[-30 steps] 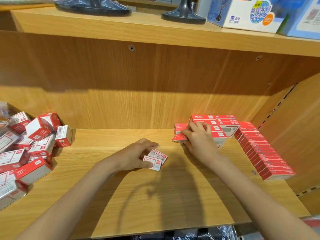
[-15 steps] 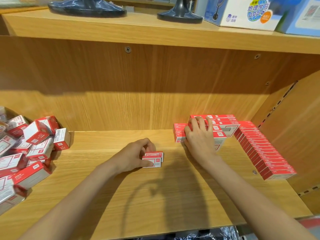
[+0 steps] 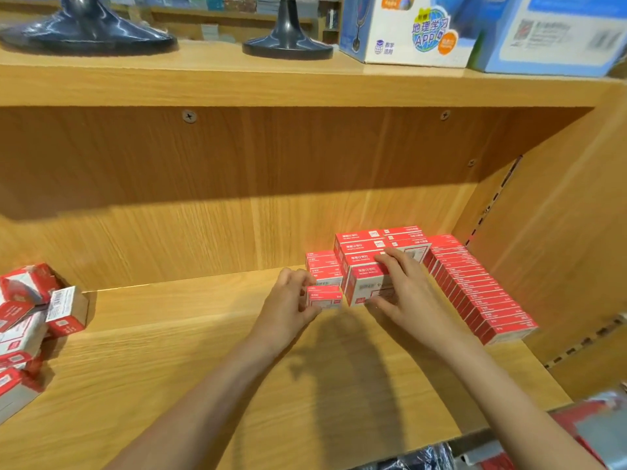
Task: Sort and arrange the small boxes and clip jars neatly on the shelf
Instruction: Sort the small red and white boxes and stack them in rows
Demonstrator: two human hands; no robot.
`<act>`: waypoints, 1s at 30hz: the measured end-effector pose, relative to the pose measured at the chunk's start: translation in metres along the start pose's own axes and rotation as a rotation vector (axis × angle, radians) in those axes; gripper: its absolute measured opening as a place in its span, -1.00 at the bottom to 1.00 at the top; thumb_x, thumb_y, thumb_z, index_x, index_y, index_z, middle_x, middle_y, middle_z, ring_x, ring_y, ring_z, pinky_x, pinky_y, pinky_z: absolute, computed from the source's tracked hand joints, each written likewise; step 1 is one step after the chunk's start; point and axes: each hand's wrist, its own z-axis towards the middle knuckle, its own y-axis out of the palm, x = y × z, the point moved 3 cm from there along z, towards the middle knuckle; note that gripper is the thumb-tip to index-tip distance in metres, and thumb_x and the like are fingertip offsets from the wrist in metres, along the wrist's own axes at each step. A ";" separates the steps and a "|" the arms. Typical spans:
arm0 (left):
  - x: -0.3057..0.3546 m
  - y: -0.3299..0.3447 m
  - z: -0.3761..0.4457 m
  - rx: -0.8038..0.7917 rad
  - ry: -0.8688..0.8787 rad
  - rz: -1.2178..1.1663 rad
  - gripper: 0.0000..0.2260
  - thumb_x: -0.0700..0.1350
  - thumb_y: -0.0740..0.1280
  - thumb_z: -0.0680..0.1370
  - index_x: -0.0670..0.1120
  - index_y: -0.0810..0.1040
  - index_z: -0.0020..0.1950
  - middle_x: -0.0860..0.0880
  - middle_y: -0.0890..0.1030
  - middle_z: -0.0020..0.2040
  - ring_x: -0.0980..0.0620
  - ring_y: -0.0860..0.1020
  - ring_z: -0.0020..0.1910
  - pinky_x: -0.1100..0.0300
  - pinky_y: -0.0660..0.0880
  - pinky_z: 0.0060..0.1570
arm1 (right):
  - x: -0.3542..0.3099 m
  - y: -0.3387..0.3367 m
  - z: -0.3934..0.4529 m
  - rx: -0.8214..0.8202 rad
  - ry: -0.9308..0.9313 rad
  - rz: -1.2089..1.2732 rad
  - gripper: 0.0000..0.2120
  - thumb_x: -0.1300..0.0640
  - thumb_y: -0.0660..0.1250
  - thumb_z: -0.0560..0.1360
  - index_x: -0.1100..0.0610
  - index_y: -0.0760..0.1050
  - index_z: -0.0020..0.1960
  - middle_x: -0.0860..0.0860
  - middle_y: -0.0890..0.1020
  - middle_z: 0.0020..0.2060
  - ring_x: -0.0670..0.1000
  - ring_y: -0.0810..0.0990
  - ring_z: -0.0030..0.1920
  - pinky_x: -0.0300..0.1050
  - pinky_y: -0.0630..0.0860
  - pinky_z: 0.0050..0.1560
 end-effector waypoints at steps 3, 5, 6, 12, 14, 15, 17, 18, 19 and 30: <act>0.003 0.008 0.004 0.122 -0.065 -0.036 -0.66 -0.26 0.43 0.40 -0.02 0.38 0.06 0.09 0.33 -0.07 0.20 0.46 -0.24 0.36 0.46 -0.19 | 0.003 0.010 -0.006 0.025 -0.002 0.027 -0.34 0.06 0.33 0.48 0.08 0.08 0.47 0.02 0.10 0.47 0.01 0.02 0.48 -0.06 0.04 0.46; 0.005 0.011 0.006 0.152 -0.103 -0.056 -0.62 -0.25 0.44 0.40 -0.02 0.37 0.10 0.07 0.34 -0.06 0.18 0.48 -0.26 0.35 0.46 -0.23 | 0.004 0.015 -0.006 0.045 0.007 0.028 -0.33 0.06 0.33 0.48 0.08 0.07 0.48 0.03 0.10 0.48 0.01 0.00 0.49 -0.08 -0.01 0.45; 0.006 0.012 0.007 0.154 -0.101 -0.066 -0.60 -0.23 0.44 0.39 -0.01 0.36 0.12 0.05 0.36 -0.05 0.17 0.48 -0.27 0.36 0.45 -0.24 | 0.004 0.017 -0.005 0.059 0.005 0.028 -0.33 0.05 0.33 0.48 0.08 0.07 0.48 0.03 0.11 0.48 0.01 0.00 0.49 -0.10 -0.01 0.45; 0.009 0.019 0.010 0.184 -0.143 -0.053 -0.47 -0.12 0.47 0.38 -0.06 0.35 0.29 0.00 0.38 0.01 0.13 0.50 -0.23 0.23 0.48 -0.11 | 0.009 0.023 -0.004 0.085 -0.016 0.042 -0.35 0.10 0.33 0.48 0.10 0.10 0.47 0.04 0.13 0.47 0.03 0.02 0.49 -0.05 0.04 0.47; 0.008 0.020 0.009 0.208 -0.161 -0.032 -0.45 -0.11 0.48 0.37 -0.06 0.37 0.31 0.00 0.40 0.00 0.20 0.47 -0.29 0.20 0.49 -0.11 | 0.010 0.024 -0.004 0.091 -0.025 0.045 -0.38 0.15 0.32 0.49 0.12 0.12 0.47 0.06 0.14 0.47 0.05 0.03 0.49 -0.05 0.03 0.47; 0.007 0.020 0.009 0.219 -0.166 -0.031 -0.43 -0.11 0.49 0.36 -0.05 0.36 0.32 0.00 0.40 0.00 0.22 0.46 -0.31 0.20 0.50 -0.11 | 0.011 0.024 -0.004 0.100 -0.032 0.047 -0.39 0.17 0.32 0.49 0.14 0.14 0.46 0.08 0.16 0.46 0.07 0.05 0.48 -0.04 0.04 0.47; 0.004 0.021 0.008 0.238 -0.171 -0.046 -0.39 -0.11 0.50 0.35 -0.06 0.35 0.34 -0.01 0.41 0.02 0.24 0.47 -0.31 0.21 0.50 -0.11 | 0.012 0.025 -0.003 0.109 -0.041 0.045 -0.40 0.21 0.32 0.47 0.16 0.17 0.45 0.12 0.19 0.45 0.10 0.08 0.48 -0.03 0.05 0.46; 0.004 0.021 0.007 0.246 -0.167 -0.049 -0.38 -0.10 0.50 0.35 -0.07 0.34 0.35 -0.01 0.40 0.03 0.24 0.47 -0.30 0.22 0.50 -0.11 | 0.013 0.025 -0.003 0.113 -0.048 0.040 -0.39 0.22 0.32 0.46 0.17 0.17 0.45 0.13 0.21 0.44 0.11 0.10 0.47 -0.02 0.06 0.45; 0.004 0.021 0.007 0.251 -0.160 -0.048 -0.37 -0.10 0.50 0.35 -0.07 0.34 0.36 -0.01 0.40 0.04 0.25 0.48 -0.29 0.22 0.50 -0.11 | 0.013 0.026 -0.003 0.115 -0.052 0.034 -0.39 0.23 0.33 0.46 0.17 0.18 0.44 0.13 0.22 0.43 0.12 0.11 0.47 0.00 0.07 0.45; 0.003 0.026 0.002 0.285 -0.056 0.051 -0.37 -0.12 0.44 0.42 -0.06 0.26 0.43 -0.02 0.41 0.16 0.07 0.52 0.03 0.37 0.40 0.04 | 0.013 0.022 0.003 0.103 -0.134 -0.078 -0.31 0.15 0.36 0.44 0.16 0.12 0.47 0.09 0.17 0.47 0.04 0.03 0.49 0.02 -0.17 0.42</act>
